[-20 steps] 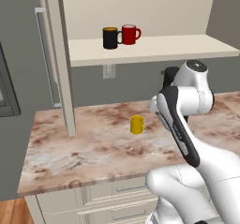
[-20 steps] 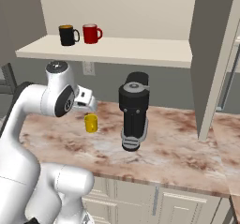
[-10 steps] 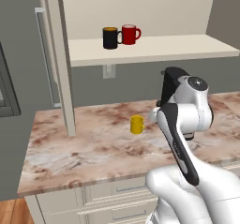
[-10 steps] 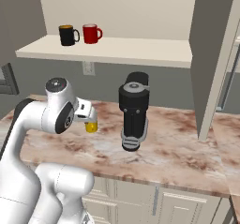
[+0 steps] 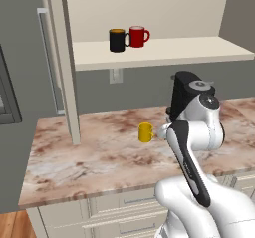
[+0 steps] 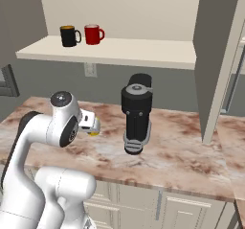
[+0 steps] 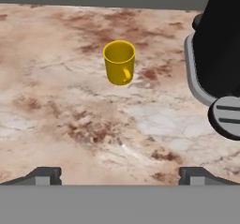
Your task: Pick the mug on the counter and place it in the cabinet with the handle facing the right, like the mugs already inside.
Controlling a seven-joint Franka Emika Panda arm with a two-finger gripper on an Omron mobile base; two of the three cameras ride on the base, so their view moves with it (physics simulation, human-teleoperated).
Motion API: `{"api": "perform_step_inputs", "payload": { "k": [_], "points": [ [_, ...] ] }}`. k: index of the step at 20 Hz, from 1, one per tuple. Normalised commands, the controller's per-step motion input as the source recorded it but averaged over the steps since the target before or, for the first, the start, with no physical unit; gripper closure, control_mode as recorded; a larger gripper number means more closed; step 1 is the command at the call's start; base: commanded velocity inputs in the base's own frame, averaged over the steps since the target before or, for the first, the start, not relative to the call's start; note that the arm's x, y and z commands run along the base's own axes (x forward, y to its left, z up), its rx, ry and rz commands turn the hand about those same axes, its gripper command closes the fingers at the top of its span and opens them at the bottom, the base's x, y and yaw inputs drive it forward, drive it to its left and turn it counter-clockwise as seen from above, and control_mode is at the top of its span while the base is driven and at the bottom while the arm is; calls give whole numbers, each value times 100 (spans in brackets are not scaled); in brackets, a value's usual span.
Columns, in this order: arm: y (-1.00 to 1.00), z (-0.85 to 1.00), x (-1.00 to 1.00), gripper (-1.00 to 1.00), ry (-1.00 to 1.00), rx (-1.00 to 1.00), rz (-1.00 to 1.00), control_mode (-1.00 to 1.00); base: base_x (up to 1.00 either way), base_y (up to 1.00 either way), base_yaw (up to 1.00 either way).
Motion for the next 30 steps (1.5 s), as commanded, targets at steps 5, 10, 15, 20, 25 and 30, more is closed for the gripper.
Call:
{"api": "perform_step_inputs", "payload": {
  "k": [5,10,15,20,25,30],
  "points": [
    [0,-33,3,-100,0,0,3,-100,0,0,0],
    [0,-28,8,-100,0,-1,2,-100,0,0,0],
    [0,-18,16,-100,-1,0,0,-100,0,0,0],
    [0,-8,25,-100,-2,0,0,-100,0,0,0],
    [0,-7,32,-100,-1,0,0,-100,0,0,0],
    [0,-3,41,-100,0,0,0,-100,0,0,0]
  ]
}}
